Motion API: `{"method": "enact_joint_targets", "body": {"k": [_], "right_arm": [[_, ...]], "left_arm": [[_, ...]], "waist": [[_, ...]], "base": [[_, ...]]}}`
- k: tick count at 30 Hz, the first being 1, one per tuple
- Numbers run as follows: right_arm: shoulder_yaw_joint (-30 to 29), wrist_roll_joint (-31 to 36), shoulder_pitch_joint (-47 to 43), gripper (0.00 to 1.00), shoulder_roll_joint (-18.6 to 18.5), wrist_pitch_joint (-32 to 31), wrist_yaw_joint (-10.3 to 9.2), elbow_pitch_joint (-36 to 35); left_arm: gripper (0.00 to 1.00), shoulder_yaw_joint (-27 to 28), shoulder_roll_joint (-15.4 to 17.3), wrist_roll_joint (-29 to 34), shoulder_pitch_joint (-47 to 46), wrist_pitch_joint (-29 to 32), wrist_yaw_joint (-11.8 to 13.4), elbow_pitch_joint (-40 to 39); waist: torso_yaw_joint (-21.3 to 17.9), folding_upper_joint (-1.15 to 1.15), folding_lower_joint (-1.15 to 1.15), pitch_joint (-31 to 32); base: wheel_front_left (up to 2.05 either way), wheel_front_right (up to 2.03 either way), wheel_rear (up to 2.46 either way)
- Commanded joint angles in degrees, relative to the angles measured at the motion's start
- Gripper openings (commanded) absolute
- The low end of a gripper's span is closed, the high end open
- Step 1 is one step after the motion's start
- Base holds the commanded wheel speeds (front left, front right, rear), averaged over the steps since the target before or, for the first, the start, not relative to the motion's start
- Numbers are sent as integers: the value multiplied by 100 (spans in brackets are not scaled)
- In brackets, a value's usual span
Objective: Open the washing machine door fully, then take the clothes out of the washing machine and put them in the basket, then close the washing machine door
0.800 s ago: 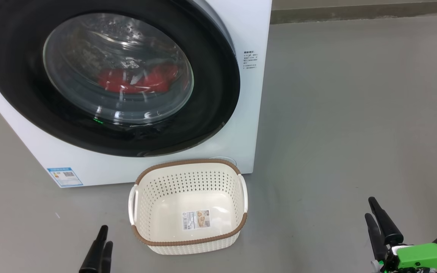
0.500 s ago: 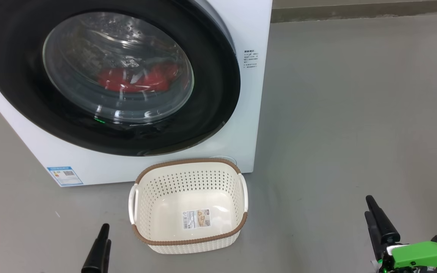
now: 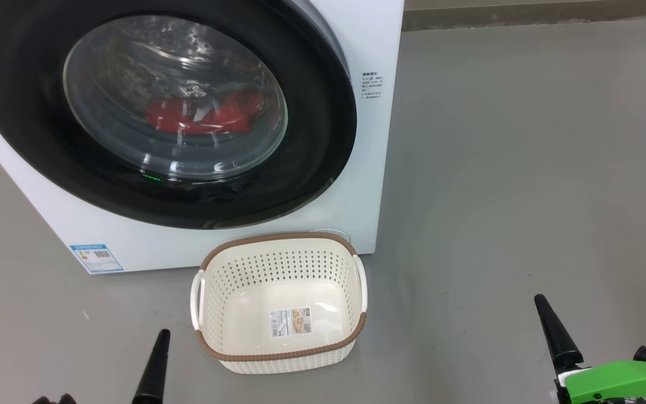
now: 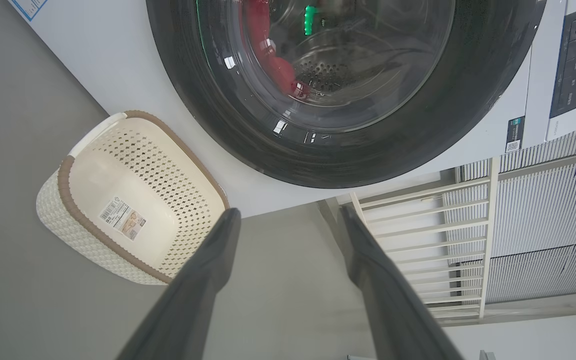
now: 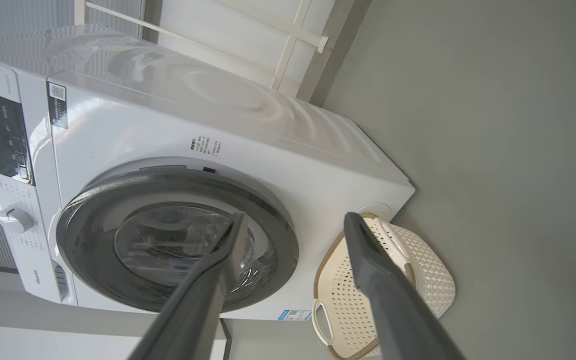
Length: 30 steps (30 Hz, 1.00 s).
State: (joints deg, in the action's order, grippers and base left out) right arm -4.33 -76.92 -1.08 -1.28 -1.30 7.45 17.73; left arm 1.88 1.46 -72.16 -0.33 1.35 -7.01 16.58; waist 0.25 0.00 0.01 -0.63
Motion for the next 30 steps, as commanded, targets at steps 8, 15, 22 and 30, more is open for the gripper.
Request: {"method": "enact_joint_targets", "body": {"k": [8, 15, 22, 30], "right_arm": [[128, 738, 52, 100, -126, 189, 1, -184], [175, 1279, 27, 100, -151, 307, 1, -224], [185, 1657, -3, 100, -139, 408, 1, -270], [247, 2142, -51, 100, -156, 542, 2, -289]], "left_arm": [[100, 18, 96, 819, -62, -178, -14, -254], [100, -5, 96, 1376, -43, -297, 7, -311], [100, -32, 98, 1817, -26, -400, 8, -346], [100, -53, 104, 2403, -3, -535, 17, -400]], "waist": [[-4, 0, -1, -16], [-11, 0, -1, -23], [-11, 0, -1, -26], [-4, 0, -1, -26]], "base": [[0, 0, 0], [0, 0, 0], [0, 0, 0], [0, 0, 0]]}}
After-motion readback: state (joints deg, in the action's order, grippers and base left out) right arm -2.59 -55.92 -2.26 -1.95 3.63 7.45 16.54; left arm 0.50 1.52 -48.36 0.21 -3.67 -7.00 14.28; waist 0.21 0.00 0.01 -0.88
